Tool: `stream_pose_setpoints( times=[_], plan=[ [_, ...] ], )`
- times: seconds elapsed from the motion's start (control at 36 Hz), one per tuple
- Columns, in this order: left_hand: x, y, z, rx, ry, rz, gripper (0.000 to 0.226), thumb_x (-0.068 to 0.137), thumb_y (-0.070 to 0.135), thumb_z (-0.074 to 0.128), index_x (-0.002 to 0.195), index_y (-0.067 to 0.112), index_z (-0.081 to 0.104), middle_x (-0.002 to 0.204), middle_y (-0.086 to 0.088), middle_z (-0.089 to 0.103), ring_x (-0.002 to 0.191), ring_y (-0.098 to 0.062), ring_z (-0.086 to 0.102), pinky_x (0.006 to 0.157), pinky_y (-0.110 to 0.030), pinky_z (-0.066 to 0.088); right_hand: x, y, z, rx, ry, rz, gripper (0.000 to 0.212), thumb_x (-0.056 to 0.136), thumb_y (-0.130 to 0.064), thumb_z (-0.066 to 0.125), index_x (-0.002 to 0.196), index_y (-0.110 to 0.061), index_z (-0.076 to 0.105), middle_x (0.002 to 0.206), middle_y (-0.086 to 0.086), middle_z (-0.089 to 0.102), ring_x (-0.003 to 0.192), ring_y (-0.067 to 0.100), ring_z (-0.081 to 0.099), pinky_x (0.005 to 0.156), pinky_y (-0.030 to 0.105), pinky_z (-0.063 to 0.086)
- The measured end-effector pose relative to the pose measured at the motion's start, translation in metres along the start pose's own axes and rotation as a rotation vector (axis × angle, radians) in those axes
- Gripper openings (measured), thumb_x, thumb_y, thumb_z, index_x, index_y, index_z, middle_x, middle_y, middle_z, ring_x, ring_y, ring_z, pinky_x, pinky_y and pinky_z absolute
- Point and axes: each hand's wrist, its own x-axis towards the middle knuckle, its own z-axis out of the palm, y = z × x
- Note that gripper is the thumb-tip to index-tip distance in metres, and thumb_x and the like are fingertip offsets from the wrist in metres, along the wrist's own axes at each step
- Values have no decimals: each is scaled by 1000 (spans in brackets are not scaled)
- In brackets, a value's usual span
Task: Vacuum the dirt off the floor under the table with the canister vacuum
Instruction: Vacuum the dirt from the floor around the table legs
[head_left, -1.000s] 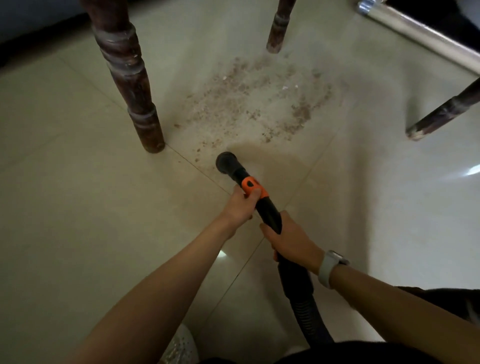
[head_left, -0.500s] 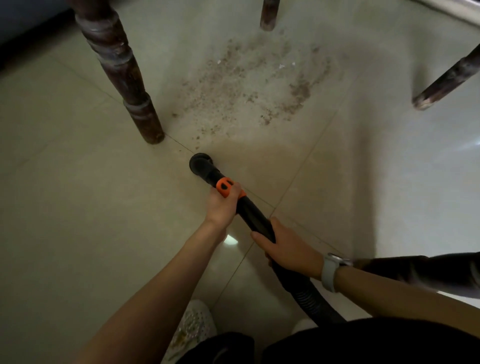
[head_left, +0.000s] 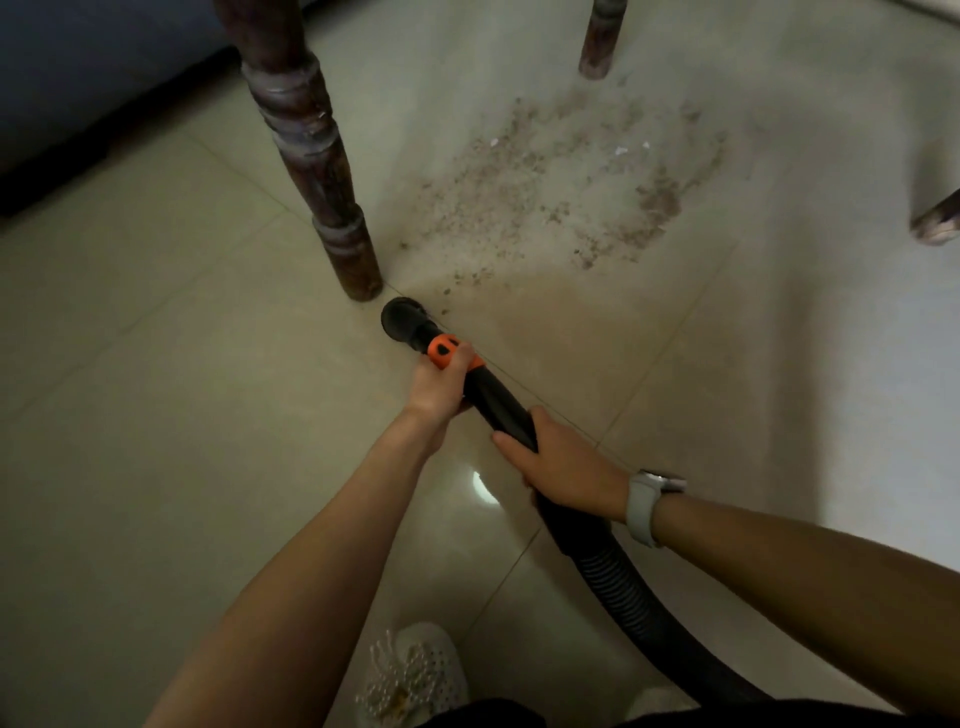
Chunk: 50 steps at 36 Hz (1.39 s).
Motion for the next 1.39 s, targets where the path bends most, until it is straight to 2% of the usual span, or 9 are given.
stream_pose_setpoints(
  times=[0.17, 0.36, 0.47, 0.58, 0.69, 0.78, 1.03, 1.19, 1.39],
  plan=[
    [10, 8, -14, -58, 90, -3, 14, 98, 24, 49, 86, 18, 49, 87, -6, 58, 83, -20, 60, 82, -38, 54, 25, -19, -9, -91, -82, -74, 33, 96, -42, 49, 105, -11, 43, 76, 4, 58, 61, 16, 57, 57, 29, 49],
    [22, 5, -32, -67, 118, 34, 25, 100, 28, 44, 114, 8, 44, 90, -7, 54, 80, -18, 58, 62, -29, 50, 32, -33, 6, -252, -8, -90, 34, 96, -46, 47, 102, -13, 40, 71, -2, 49, 57, 15, 48, 50, 28, 35],
    [18, 6, -19, -60, 50, -4, 22, 99, 25, 43, 114, 8, 44, 91, -9, 53, 80, -19, 57, 60, -30, 50, 20, -24, 5, -184, 39, -48, 38, 96, -47, 46, 107, -11, 45, 75, 2, 53, 63, 19, 54, 57, 33, 45],
    [8, 1, -1, -49, -63, -33, 11, 99, 24, 44, 102, 13, 45, 91, -8, 53, 80, -18, 56, 63, -31, 51, 0, -10, 9, -182, 123, 12, 34, 95, -49, 45, 100, -16, 42, 70, -4, 51, 57, 14, 50, 53, 28, 40],
    [0, -4, 13, -33, -136, -46, 27, 99, 25, 44, 121, 9, 39, 98, -8, 53, 83, -18, 57, 64, -31, 52, -13, 3, 3, -161, 155, 49, 32, 95, -51, 45, 95, -18, 41, 71, -4, 52, 56, 11, 50, 51, 25, 39],
    [-7, -7, 19, -27, -166, -38, 14, 99, 23, 44, 107, 12, 46, 90, -7, 53, 79, -18, 57, 66, -31, 53, -22, 6, 2, -183, 169, 66, 31, 95, -51, 43, 94, -20, 39, 70, -6, 50, 54, 7, 48, 47, 20, 35],
    [-9, -12, 15, 8, -129, 0, 28, 99, 27, 45, 120, 8, 43, 94, -8, 56, 82, -18, 59, 63, -29, 53, -22, 6, 2, -109, 82, 53, 33, 95, -51, 44, 99, -18, 42, 74, -3, 56, 58, 10, 53, 50, 21, 42],
    [-2, 3, 12, 40, -12, 2, 12, 98, 20, 47, 88, 16, 46, 84, -8, 56, 77, -19, 60, 75, -39, 56, 4, 6, -6, 66, -9, 3, 29, 95, -44, 50, 98, -15, 45, 69, 1, 60, 48, 7, 55, 49, 21, 46],
    [7, -12, -28, -27, 129, 54, 16, 99, 27, 45, 108, 15, 43, 97, -7, 57, 89, -21, 61, 71, -32, 54, 25, -11, 8, -170, -52, -102, 29, 95, -43, 50, 95, -16, 40, 68, -2, 51, 56, 16, 51, 50, 27, 38]
  ],
)
